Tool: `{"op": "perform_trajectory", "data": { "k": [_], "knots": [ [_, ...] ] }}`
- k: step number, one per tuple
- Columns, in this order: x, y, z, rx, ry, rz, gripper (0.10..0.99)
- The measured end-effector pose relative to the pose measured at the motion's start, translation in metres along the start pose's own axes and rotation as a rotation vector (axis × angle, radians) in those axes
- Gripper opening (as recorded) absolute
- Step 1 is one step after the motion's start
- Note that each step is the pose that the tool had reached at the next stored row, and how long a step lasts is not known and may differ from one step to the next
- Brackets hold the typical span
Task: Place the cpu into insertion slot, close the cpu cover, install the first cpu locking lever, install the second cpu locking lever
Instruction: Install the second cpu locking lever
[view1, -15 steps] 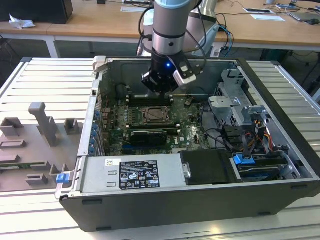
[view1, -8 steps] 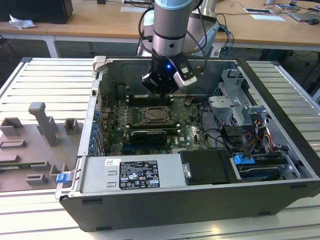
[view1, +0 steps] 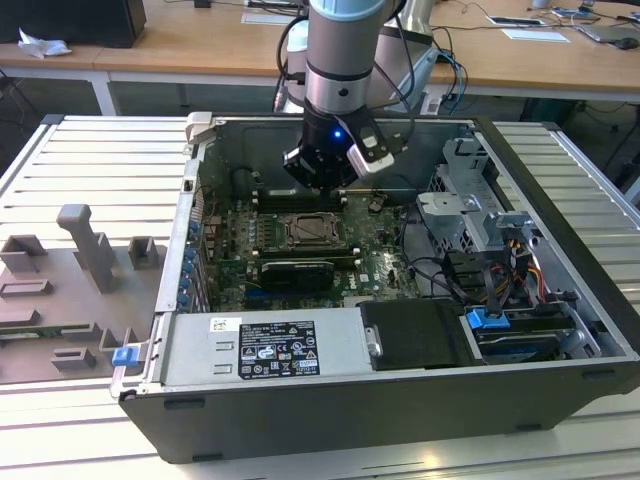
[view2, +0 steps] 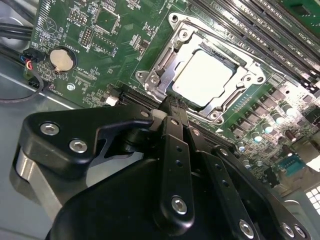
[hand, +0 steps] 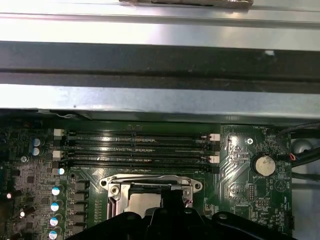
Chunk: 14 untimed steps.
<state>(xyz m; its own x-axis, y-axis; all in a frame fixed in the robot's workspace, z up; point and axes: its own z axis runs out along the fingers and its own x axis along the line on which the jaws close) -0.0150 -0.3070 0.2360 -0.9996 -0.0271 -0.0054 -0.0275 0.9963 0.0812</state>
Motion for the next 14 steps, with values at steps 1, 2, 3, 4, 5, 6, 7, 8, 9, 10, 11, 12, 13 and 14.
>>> {"op": "perform_trajectory", "data": {
  "k": [1, 2, 3, 4, 5, 6, 7, 8, 9, 10, 11, 12, 13, 14],
  "knots": [
    [0.0, -0.0003, 0.0, 0.0, 0.0, 0.0, 0.106],
    [0.0, -0.0008, 0.0001, 0.0, 0.0, 0.0, 0.106],
    [0.0, -0.0009, 0.0001, 0.0, 0.0, 0.0, 0.106],
    [0.0, -0.0011, 0.0001, 0.0, 0.0, 0.0, 0.106],
    [0.0, -0.0013, 0.0001, 0.0, 0.0, 0.0, 0.106],
    [0.0, -0.0014, 0.0001, 0.0, 0.0, 0.0, 0.106],
    [0.0, -0.0017, 0.0002, 0.0, 0.0, 0.0, 0.106],
    [0.0, -0.0017, 0.0002, 0.0, 0.0, 0.0, 0.106],
    [0.0, -0.0018, 0.0002, 0.0, 0.0, 0.0, 0.106],
    [0.0, -0.002, 0.0002, 0.0, 0.0, 0.0, 0.106],
    [0.0001, -0.0023, 0.0002, 0.0, 0.0, 0.0, 0.106],
    [0.0001, -0.0024, 0.0003, 0.0, 0.0, 0.0, 0.106],
    [0.0001, -0.0026, 0.0002, 0.0, 0.0, 0.0, 0.106],
    [0.0001, -0.0028, 0.0002, 0.0, 0.0, 0.0, 0.106]
  ]
}}
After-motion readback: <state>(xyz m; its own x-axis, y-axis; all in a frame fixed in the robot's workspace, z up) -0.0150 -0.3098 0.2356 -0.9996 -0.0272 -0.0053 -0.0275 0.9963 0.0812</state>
